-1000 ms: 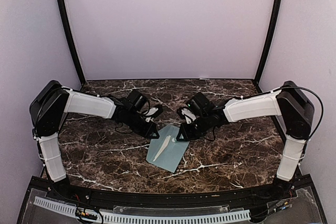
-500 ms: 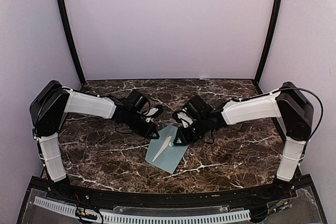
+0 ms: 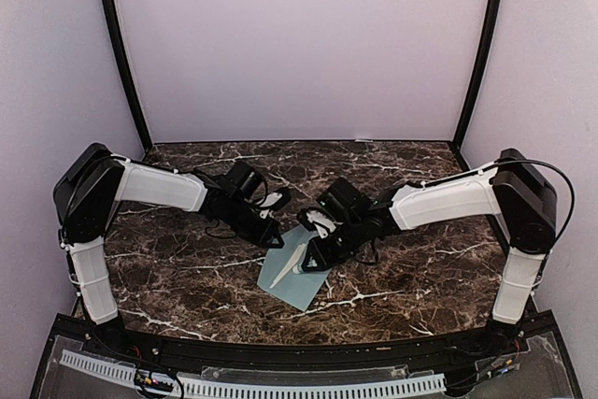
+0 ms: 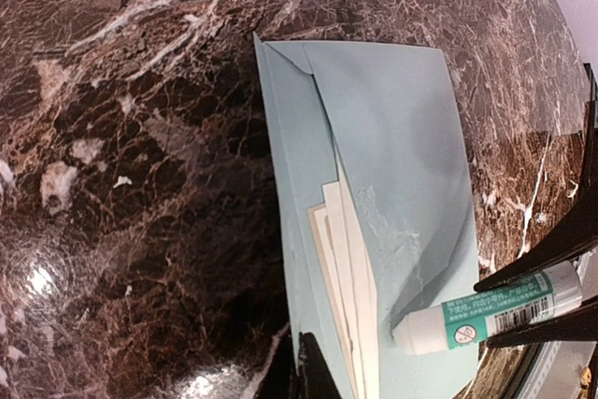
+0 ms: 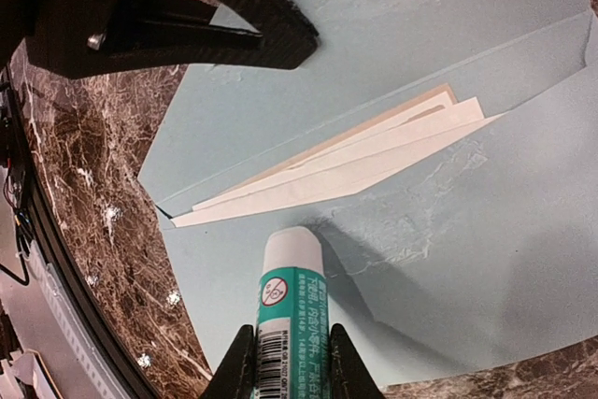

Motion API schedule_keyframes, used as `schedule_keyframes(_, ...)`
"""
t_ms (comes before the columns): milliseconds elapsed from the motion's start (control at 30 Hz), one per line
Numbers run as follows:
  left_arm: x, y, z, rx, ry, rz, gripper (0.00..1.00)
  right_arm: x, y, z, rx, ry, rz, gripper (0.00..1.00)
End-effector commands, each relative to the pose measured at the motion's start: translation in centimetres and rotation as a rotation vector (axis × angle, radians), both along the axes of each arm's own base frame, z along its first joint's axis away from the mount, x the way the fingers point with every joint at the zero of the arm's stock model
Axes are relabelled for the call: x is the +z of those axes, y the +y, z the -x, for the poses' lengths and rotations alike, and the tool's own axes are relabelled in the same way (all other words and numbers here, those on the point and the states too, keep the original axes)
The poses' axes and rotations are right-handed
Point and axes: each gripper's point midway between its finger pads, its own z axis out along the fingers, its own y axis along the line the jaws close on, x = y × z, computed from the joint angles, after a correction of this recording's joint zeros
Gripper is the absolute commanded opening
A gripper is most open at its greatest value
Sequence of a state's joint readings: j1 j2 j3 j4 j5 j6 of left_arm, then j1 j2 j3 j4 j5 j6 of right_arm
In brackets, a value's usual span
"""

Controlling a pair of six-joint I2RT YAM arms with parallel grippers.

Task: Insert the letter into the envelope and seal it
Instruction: Paint the envelope at the center of the board.

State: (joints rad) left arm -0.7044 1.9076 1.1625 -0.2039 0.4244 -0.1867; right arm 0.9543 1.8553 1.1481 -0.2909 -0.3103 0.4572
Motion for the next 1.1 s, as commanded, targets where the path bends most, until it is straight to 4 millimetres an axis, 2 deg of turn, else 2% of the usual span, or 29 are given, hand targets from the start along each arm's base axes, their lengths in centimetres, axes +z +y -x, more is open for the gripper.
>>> schedule_keyframes(0,-0.3,0.0,0.1,-0.007,0.004,-0.019,0.00,-0.9,0.0,1.6,0.025,0.047,0.030,0.00)
schedule_keyframes(300,-0.2,-0.3,0.5,-0.028,0.000,-0.016,0.00,-0.3,-1.4,-2.1,-0.123,0.020,0.035,0.00)
schedule_keyframes(533,-0.3,-0.5,0.8,-0.041,-0.004,-0.018,0.00,-0.5,-2.4,-4.2,-0.159,0.010,0.035,0.00)
schedule_keyframes(800,-0.2,-0.6,0.8,-0.045,-0.005,-0.018,0.00,-1.5,-4.0,-5.9,-0.201,0.000,0.063,0.00)
schedule_keyframes(1067,-0.3,-0.6,0.8,-0.045,-0.008,-0.020,0.00,-1.3,-4.2,-6.7,-0.209,-0.017,0.061,0.00)
